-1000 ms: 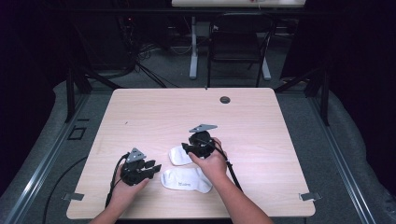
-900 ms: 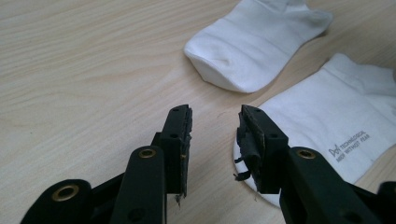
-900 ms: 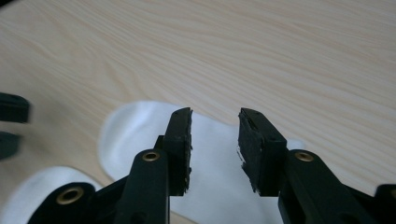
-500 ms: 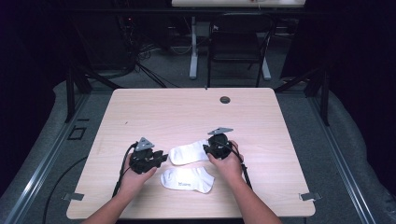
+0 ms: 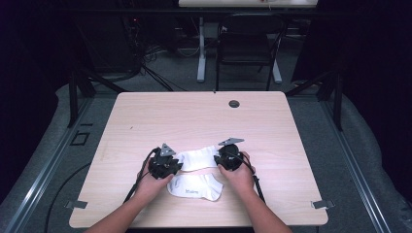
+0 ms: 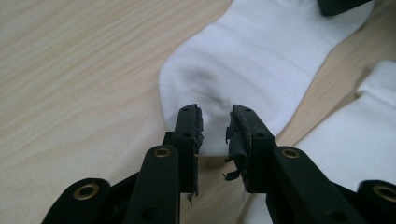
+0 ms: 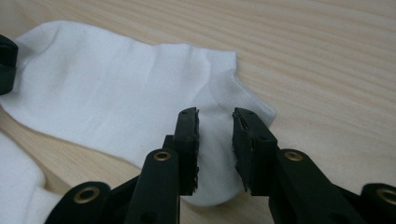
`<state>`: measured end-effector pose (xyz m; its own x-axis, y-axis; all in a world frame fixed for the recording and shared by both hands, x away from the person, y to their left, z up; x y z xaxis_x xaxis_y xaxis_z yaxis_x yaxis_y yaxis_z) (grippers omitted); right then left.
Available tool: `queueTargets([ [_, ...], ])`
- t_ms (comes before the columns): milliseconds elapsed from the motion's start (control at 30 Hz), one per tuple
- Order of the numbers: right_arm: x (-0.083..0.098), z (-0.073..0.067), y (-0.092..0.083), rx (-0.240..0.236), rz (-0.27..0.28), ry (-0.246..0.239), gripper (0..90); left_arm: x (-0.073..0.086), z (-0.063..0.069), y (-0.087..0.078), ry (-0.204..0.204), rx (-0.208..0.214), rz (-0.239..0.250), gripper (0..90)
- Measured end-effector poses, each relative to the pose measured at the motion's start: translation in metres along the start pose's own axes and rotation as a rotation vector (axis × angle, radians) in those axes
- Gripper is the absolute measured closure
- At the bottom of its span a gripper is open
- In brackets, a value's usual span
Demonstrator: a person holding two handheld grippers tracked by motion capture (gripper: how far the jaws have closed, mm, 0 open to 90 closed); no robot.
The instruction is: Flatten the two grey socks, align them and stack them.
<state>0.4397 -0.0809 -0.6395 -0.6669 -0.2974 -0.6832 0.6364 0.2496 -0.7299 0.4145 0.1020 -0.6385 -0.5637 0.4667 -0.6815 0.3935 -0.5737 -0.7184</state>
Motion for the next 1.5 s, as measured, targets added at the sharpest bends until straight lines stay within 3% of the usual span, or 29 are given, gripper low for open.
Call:
queueTargets([
  [500, 0.01, -0.013, -0.01, -0.018, -0.009, 0.03, 70.0, 0.007, -0.017, -0.007, -0.033, -0.021, 0.007, 72.6],
  [700, 0.011, -0.016, -0.016, -0.041, -0.007, 0.025, 67.5, 0.009, -0.017, -0.009, -0.042, -0.024, -0.003, 71.2],
  [967, 0.001, 0.002, -0.038, -0.04, 0.062, 0.001, 62.1, 0.0, -0.019, -0.017, -0.052, -0.019, 0.035, 67.7],
  [1100, 0.0, 0.008, -0.038, -0.046, 0.063, -0.012, 59.6, -0.004, -0.02, -0.02, -0.045, -0.022, 0.051, 65.2],
  [1233, 0.0, 0.011, -0.038, -0.037, 0.067, -0.033, 58.3, -0.009, -0.023, -0.021, -0.063, -0.002, 0.079, 62.1],
  [1333, -0.002, 0.013, -0.037, -0.03, 0.072, -0.044, 58.1, -0.009, -0.027, -0.019, -0.062, -0.011, 0.082, 62.0],
  [1500, -0.005, 0.017, -0.033, -0.027, 0.065, -0.048, 58.1, -0.011, -0.03, -0.015, -0.081, 0.01, 0.062, 61.9],
])
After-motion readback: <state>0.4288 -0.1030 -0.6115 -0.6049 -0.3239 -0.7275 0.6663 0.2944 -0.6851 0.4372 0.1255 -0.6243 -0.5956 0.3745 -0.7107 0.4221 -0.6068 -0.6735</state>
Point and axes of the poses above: each handheld gripper's, and its own axes: y roughly forward along the jaws, x roughly out of its underside, z roughly to its right, the point moved 9 cm from there along y, roughly forward along the jaws, and after that the axes turned 9 degrees about x, right-handed, at the moved point
